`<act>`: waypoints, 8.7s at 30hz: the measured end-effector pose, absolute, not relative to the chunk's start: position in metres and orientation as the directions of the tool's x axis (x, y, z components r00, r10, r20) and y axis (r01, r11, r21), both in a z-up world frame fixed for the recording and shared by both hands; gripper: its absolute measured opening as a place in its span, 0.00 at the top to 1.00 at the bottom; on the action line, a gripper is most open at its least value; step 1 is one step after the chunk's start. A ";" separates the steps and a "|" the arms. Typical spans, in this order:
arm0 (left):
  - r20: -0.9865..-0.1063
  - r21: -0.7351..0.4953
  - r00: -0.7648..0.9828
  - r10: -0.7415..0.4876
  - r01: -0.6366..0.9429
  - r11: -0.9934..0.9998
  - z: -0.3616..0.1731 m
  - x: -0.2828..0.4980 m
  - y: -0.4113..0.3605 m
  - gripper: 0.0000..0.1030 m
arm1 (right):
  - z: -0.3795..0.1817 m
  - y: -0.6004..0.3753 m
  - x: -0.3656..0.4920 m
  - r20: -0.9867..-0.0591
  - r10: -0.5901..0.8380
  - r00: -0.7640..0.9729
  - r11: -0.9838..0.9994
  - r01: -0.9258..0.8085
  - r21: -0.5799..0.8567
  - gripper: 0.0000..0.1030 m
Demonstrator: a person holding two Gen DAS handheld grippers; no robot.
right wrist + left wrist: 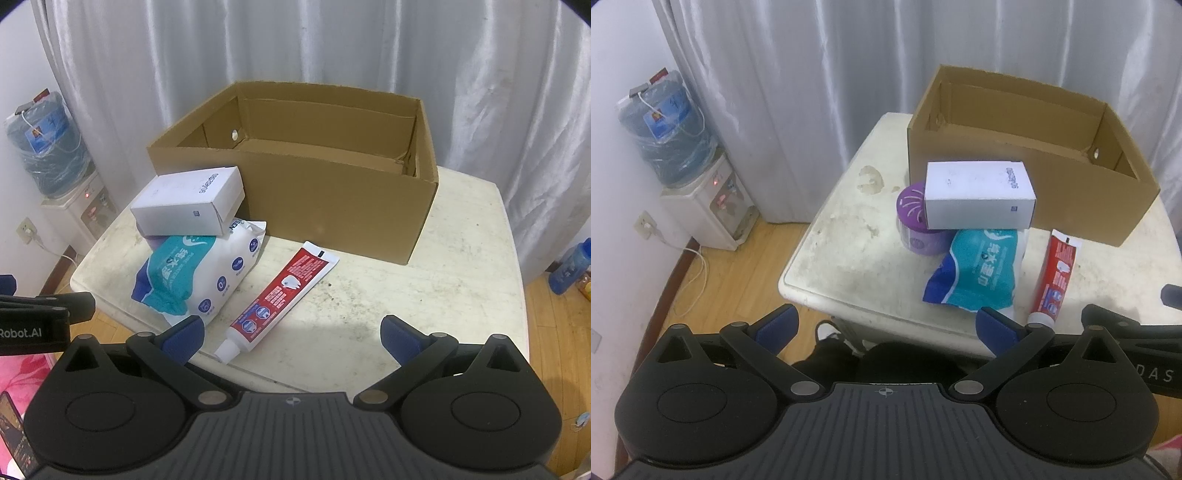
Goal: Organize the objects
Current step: 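Move the right gripper toward the red toothpaste tube on the table, then close the right gripper on the red toothpaste tube and lift it, then carry the toothpaste tube with the right gripper over the cardboard box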
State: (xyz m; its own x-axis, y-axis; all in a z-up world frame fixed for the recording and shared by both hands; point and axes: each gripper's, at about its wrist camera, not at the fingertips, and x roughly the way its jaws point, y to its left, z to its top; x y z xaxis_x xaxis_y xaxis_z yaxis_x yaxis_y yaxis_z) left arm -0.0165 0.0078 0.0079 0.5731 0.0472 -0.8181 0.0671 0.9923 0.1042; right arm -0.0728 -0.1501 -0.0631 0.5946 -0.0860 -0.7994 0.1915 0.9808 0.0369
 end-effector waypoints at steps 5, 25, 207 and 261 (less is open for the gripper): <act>-0.819 0.103 0.573 0.046 0.069 0.992 0.007 -0.017 0.008 0.00 | -0.063 -0.150 -0.073 -0.800 -0.085 0.594 0.980 0.193 0.039 0.00; -0.826 0.109 0.562 0.047 0.077 0.991 0.005 -0.014 0.004 0.00 | -0.065 -0.155 -0.071 -0.801 -0.080 0.593 0.979 0.198 0.049 0.00; -0.682 -0.281 0.564 -0.465 0.385 0.879 -0.057 -0.083 -0.071 0.65 | -0.104 -0.230 -0.085 -0.707 0.480 0.520 0.802 0.066 0.593 0.71; -0.597 -0.107 0.665 -0.449 0.488 0.866 0.033 -0.010 -0.083 0.64 | -0.023 -0.255 -0.021 -0.511 0.491 0.706 0.725 -0.005 0.689 0.71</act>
State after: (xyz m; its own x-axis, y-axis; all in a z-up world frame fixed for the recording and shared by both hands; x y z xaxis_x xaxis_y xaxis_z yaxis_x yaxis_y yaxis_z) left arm -0.0096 -0.0829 0.0326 0.6650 -0.4486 -0.5971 0.4884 0.8661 -0.1068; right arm -0.0205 -0.2548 -0.0229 0.7055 0.4906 -0.5115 -0.0048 0.7250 0.6887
